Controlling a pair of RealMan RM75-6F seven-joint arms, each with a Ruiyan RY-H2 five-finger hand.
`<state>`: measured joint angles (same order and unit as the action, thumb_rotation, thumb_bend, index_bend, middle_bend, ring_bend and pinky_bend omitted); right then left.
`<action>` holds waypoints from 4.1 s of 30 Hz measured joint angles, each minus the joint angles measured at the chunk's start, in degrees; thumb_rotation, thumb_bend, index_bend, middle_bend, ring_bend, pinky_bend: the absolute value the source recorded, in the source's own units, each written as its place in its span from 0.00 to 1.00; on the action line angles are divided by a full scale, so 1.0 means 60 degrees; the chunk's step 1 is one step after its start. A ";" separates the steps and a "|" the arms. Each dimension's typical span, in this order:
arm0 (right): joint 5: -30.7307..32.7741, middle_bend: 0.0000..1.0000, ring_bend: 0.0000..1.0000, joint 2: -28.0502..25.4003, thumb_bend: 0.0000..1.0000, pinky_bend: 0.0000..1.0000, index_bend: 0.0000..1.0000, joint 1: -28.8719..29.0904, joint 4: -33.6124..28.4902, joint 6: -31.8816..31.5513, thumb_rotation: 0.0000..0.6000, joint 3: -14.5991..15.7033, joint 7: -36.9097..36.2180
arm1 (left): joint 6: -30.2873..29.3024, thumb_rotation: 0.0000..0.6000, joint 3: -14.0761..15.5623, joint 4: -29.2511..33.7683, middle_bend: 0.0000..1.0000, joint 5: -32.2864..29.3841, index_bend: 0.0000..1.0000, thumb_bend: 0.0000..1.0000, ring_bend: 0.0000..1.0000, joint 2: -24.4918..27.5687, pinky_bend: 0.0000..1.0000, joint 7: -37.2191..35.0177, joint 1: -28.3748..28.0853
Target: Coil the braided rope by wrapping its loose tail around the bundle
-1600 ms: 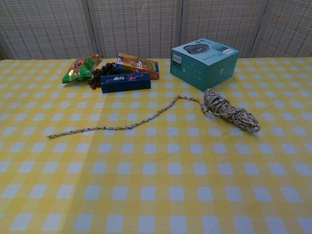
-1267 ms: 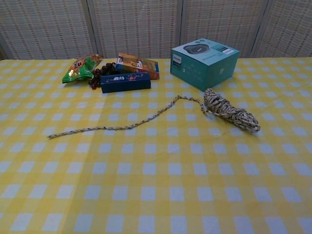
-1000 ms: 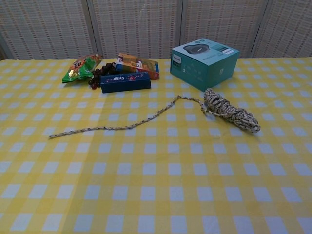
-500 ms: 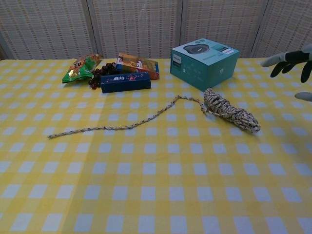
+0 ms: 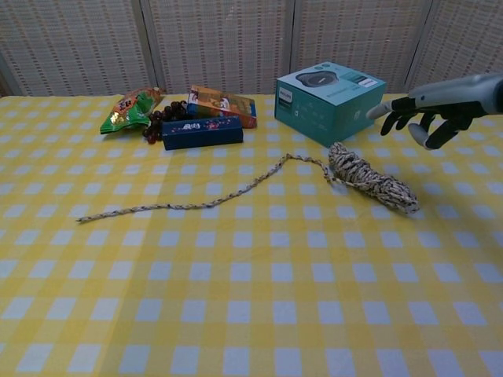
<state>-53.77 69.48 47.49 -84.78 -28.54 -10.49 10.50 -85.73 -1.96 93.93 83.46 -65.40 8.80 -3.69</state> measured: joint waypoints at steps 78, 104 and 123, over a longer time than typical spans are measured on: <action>0.1453 0.37 0.29 0.4204 0.30 0.32 0.35 0.0075 0.1549 -0.4386 1.00 0.0879 0.3468 | 0.0157 1.00 0.0162 -0.0816 0.03 0.0212 0.13 0.31 0.08 -0.0237 0.04 -0.1021 0.0153; -0.2004 0.61 0.54 0.4121 0.57 0.63 0.68 -0.0976 0.2002 -0.4885 1.00 0.0372 -0.0300 | 0.1376 1.00 -0.0450 -0.0811 0.09 0.0364 0.19 0.31 0.18 0.0348 0.09 -0.1540 -0.1195; -0.2925 0.62 0.56 0.2703 0.57 0.64 0.70 -0.1516 0.0390 -0.5624 1.00 0.0100 -0.0385 | 0.3805 1.00 -0.1159 -0.1853 0.80 -0.0444 0.46 0.31 0.76 -0.1256 0.77 -0.0037 -0.3614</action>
<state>-71.32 85.70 38.40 -82.44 -62.28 -9.89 8.19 -62.90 -8.92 82.81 80.80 -72.94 8.58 -25.37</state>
